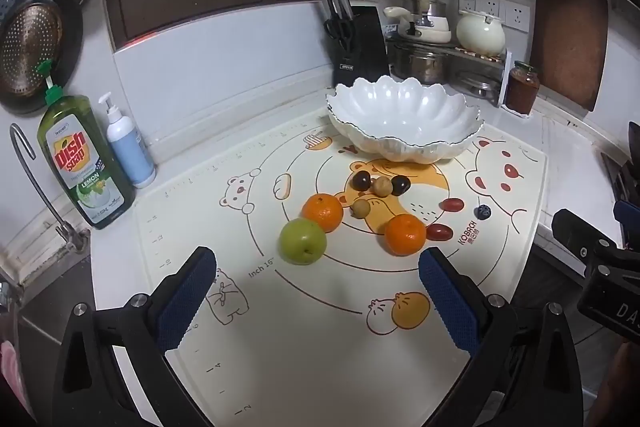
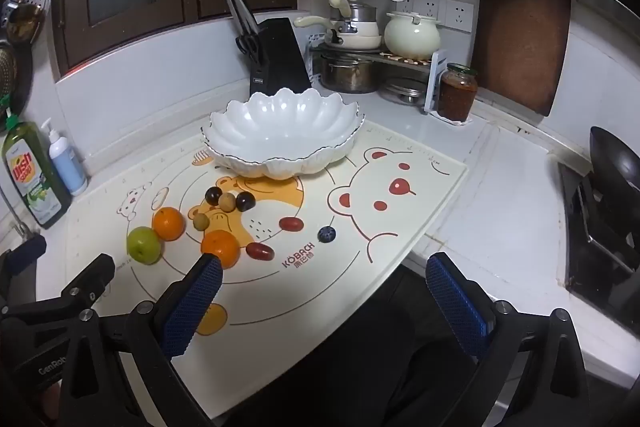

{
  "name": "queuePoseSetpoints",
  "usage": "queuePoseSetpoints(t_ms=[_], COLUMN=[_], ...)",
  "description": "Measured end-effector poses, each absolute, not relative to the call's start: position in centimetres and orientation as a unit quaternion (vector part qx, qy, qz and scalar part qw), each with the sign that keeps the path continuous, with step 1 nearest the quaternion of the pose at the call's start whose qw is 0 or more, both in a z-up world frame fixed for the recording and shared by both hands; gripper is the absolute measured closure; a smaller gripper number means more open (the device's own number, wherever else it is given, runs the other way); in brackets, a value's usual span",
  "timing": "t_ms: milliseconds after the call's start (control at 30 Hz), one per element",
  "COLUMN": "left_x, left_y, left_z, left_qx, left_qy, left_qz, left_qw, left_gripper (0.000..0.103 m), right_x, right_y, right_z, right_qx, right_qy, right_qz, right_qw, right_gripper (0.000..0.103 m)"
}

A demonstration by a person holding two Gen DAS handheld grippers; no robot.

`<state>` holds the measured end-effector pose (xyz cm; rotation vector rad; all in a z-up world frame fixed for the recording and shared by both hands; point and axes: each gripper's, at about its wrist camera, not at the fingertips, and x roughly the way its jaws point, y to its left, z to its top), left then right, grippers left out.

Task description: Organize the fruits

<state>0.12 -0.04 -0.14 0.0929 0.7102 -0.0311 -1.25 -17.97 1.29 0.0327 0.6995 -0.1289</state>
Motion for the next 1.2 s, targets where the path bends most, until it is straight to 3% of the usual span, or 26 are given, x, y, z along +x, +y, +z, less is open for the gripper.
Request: queuePoseSetpoints(t_ms=[1200], left_x=[-0.9], left_y=[-0.5], left_z=[0.7], left_qx=[0.049], left_qy=[0.344], left_qz=[-0.026], left_qw=[0.937], left_gripper=[0.000], right_x=[-2.2], right_y=[-17.8], right_z=[2.4], right_qx=[0.031], right_qy=[0.345], right_qz=[-0.057], right_qw=[0.936], right_gripper=[0.000])
